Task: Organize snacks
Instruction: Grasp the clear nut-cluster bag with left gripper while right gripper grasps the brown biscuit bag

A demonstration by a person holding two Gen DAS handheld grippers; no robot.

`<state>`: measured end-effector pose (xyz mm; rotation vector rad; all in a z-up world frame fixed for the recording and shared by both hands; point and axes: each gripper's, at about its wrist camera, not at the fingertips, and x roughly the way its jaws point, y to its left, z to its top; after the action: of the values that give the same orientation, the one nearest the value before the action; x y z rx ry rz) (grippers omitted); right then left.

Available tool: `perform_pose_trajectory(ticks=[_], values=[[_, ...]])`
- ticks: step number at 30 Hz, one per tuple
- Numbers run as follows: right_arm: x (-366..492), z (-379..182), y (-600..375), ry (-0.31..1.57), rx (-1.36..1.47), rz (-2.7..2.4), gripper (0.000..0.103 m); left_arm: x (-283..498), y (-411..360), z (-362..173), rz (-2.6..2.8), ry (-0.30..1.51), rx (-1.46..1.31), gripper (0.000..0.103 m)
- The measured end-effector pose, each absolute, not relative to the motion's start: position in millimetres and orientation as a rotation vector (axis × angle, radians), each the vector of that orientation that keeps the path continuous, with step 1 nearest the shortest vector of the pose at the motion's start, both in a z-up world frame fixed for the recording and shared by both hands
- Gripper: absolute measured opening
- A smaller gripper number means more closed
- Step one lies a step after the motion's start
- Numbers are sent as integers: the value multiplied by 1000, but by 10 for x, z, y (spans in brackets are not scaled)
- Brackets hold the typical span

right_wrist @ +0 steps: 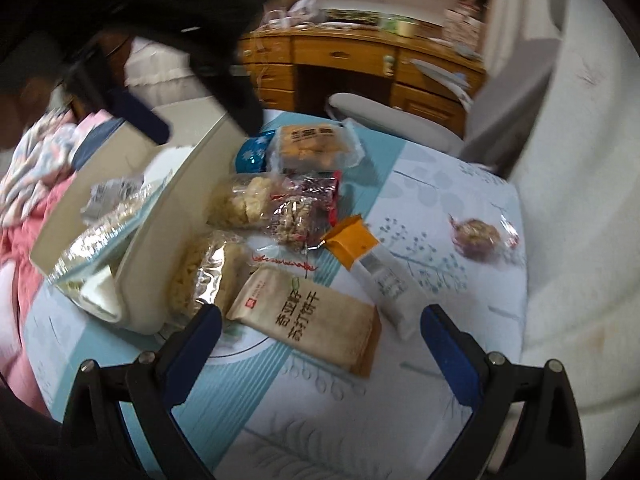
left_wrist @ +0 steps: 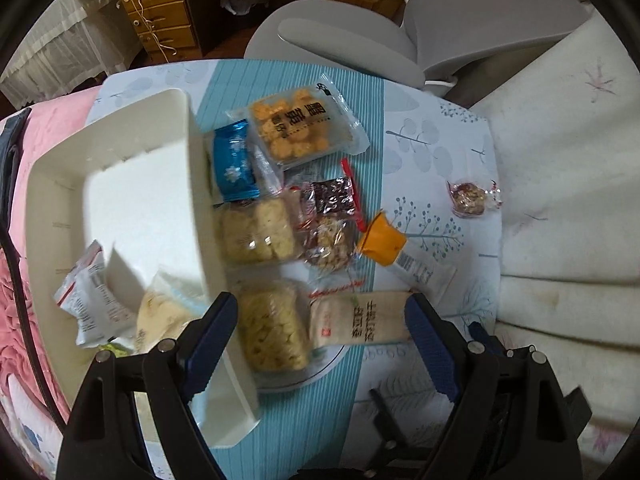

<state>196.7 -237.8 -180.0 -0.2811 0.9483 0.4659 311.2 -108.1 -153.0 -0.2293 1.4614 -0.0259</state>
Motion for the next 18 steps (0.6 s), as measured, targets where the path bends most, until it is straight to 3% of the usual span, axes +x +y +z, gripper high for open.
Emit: perform_pose_trajectory(ticks=[18], values=[[2122,-2390,-2215,943,-492,786,100,3597,-1431,-2465,57,1665,-177,79]])
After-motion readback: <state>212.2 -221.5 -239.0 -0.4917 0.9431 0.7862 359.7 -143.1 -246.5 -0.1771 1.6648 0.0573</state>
